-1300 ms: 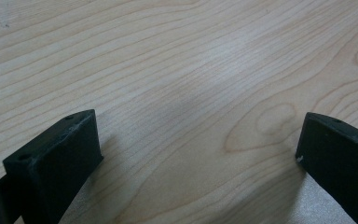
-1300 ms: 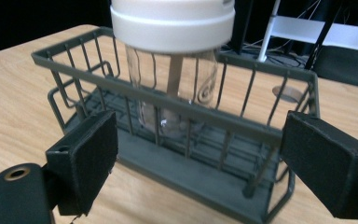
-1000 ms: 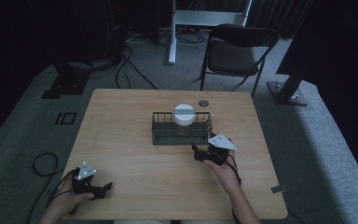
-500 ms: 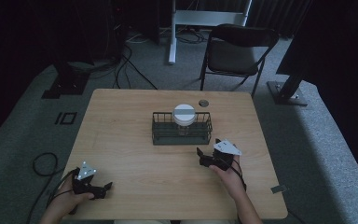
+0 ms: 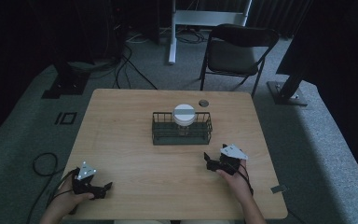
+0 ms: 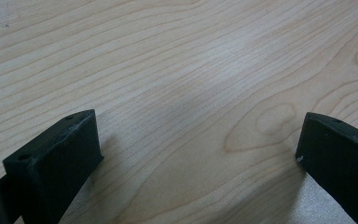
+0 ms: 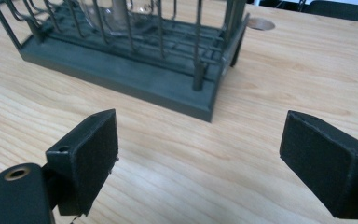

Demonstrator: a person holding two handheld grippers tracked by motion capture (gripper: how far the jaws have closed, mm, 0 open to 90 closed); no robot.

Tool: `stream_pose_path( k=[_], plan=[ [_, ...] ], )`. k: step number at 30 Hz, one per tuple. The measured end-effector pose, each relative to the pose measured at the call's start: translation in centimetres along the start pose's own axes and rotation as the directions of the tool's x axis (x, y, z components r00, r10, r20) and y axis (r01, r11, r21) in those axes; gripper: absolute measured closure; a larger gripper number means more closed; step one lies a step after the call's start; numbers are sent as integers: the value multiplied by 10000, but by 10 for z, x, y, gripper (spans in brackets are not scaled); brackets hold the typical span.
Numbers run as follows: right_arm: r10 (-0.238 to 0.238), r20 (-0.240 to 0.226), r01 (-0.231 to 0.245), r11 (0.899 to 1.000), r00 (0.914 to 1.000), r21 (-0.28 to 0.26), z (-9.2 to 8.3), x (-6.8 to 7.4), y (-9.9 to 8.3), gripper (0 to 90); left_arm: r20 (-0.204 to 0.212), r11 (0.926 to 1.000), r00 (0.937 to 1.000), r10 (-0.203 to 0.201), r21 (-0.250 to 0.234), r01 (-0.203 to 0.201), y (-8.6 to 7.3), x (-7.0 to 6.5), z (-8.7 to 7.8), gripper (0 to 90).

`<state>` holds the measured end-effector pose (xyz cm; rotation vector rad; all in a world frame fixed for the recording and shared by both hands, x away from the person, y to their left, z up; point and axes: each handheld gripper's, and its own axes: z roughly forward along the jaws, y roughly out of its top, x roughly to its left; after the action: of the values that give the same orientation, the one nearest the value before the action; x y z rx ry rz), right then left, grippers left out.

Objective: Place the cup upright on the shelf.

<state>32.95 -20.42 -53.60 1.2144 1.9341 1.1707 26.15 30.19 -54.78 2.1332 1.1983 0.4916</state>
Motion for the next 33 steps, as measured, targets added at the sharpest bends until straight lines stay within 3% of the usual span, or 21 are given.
stream_pose_path(
  k=[16, 26, 33],
  plan=[
    [219, 510, -238, 9990, 9985, 365, -9, -17, -14, 113, -2, 10000, 10000, -9, -3, 9, 0, 0, 0, 1],
    [316, 745, -386, 9948, 9967, 942, -13, -29, -18, 115, -3, 10000, 10000, -12, -1, 12, 0, 0, 0, 1],
    [490, 381, -542, 9872, 9981, 1500, -14, -37, -20, 115, -5, 10000, 10000, -14, -3, 14, 0, 0, 0, 1]
  ],
)
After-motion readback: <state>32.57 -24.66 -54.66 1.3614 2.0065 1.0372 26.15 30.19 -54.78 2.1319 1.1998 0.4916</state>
